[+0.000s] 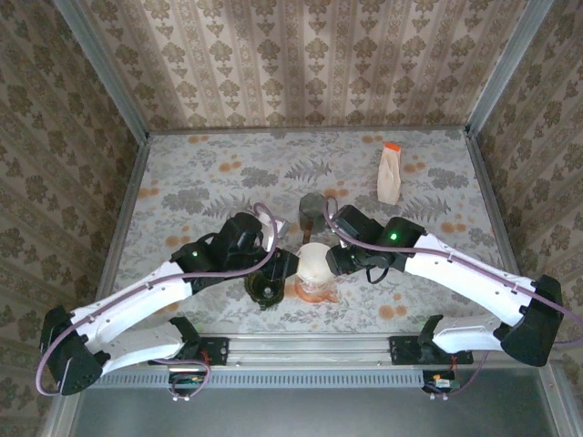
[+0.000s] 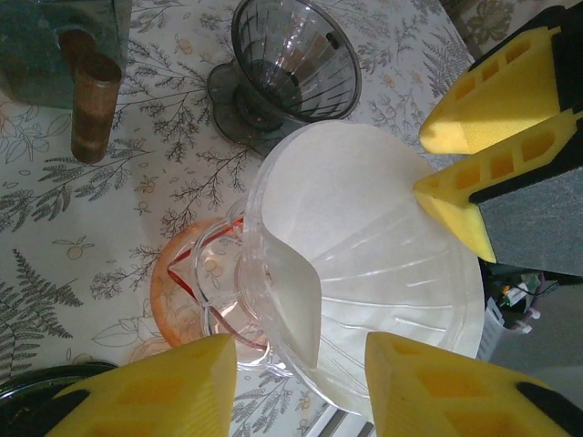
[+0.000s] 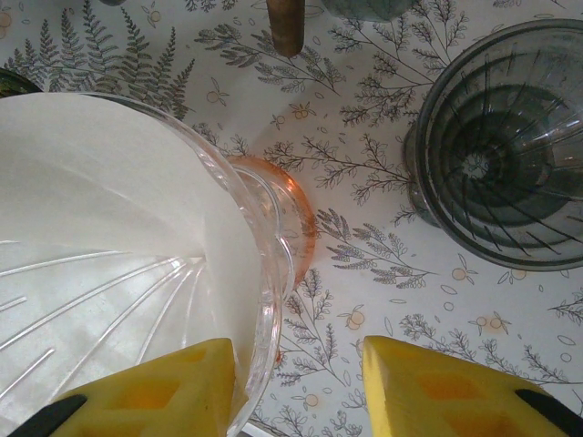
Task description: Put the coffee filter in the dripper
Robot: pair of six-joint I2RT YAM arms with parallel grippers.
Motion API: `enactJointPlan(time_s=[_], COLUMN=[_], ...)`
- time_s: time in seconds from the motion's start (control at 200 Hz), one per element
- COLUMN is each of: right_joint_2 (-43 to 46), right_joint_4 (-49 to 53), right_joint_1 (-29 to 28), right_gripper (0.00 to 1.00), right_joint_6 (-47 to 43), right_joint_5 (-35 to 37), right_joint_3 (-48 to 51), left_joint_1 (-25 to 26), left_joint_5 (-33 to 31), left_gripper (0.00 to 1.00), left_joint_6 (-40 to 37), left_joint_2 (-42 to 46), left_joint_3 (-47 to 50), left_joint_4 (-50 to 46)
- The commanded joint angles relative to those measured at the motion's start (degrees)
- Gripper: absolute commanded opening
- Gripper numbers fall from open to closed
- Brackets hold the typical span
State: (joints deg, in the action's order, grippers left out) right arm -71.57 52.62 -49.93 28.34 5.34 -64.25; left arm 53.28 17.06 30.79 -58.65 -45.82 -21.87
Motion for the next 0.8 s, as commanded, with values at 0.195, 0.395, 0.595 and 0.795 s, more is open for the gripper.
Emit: enactJointPlan(time_s=[0.195, 0.395, 0.595, 0.795], right_joint_2=[0.1, 0.1, 0.7, 1.2], right_joint_4=[1.0, 1.3, 1.3, 1.9], right_joint_1=[-0.3, -0.3, -0.4, -0.3], right_gripper=[0.43, 0.5, 0.66, 0.71], right_joint_6=[0.1, -0.1, -0.4, -0.8], right_joint_5=[0.1, 0.5, 1.6, 3.0], right_joint_3=[-1.2, -2.4, -3.8, -5.5], left_joint_1=[0.4, 0.4, 0.5, 0.4], left_joint_5=[1.0, 0.8, 0.1, -0.2], left_gripper=[0.32, 0.33, 0.4, 0.43], left_joint_6=[0.9, 0.9, 0.8, 0.5], left_joint_2=[0.8, 1.2, 1.8, 2.3], left_joint_3=[1.1, 0.9, 0.4, -0.4], left_joint_4=[-1.2, -1.4, -1.8, -2.6])
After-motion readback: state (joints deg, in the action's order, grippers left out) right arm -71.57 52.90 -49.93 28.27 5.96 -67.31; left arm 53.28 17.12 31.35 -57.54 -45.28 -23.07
